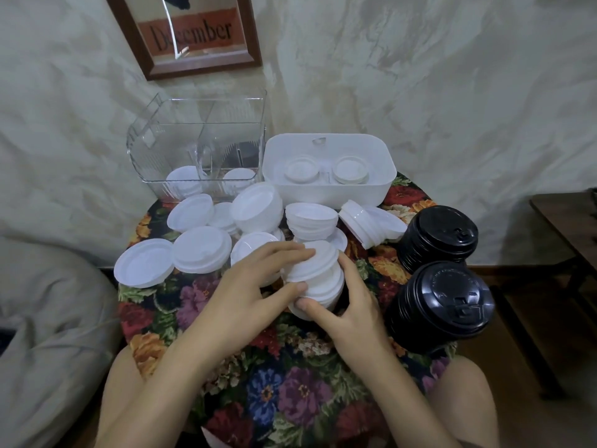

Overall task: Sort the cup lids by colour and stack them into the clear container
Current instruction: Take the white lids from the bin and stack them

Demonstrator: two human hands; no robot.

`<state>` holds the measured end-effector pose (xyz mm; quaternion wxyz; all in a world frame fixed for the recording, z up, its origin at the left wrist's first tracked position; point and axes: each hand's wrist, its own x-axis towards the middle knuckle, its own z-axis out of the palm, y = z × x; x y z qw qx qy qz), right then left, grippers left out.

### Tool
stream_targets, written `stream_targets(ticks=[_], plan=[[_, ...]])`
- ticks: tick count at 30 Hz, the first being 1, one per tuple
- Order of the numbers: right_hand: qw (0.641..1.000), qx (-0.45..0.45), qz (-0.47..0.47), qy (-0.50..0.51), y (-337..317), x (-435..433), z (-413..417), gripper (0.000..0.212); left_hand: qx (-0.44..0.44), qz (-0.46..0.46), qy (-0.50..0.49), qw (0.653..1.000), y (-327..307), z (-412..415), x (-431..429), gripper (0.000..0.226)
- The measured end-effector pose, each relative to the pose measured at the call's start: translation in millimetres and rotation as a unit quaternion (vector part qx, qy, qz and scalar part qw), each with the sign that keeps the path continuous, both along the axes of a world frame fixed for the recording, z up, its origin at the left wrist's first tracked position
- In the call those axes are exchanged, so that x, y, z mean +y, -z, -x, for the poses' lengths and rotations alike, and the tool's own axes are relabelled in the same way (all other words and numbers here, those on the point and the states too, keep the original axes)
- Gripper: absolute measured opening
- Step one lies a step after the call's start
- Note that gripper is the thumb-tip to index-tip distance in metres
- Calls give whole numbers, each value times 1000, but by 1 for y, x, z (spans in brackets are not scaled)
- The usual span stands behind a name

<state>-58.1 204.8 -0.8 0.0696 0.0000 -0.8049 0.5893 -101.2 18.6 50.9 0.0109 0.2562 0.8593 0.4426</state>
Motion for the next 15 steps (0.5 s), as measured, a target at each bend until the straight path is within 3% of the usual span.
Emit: stream_targets(ticks=[6, 10, 15], plan=[[1000, -4, 11, 14, 0, 1, 0, 83, 26, 30, 4, 999, 1, -2, -3, 30], [1000, 10, 18, 13, 0, 1, 0, 91, 16, 17, -7, 1000, 3, 1, 2, 24], [1000, 10, 10, 0, -2, 0, -1, 88, -84, -26, -15, 996, 5, 2, 4, 52]])
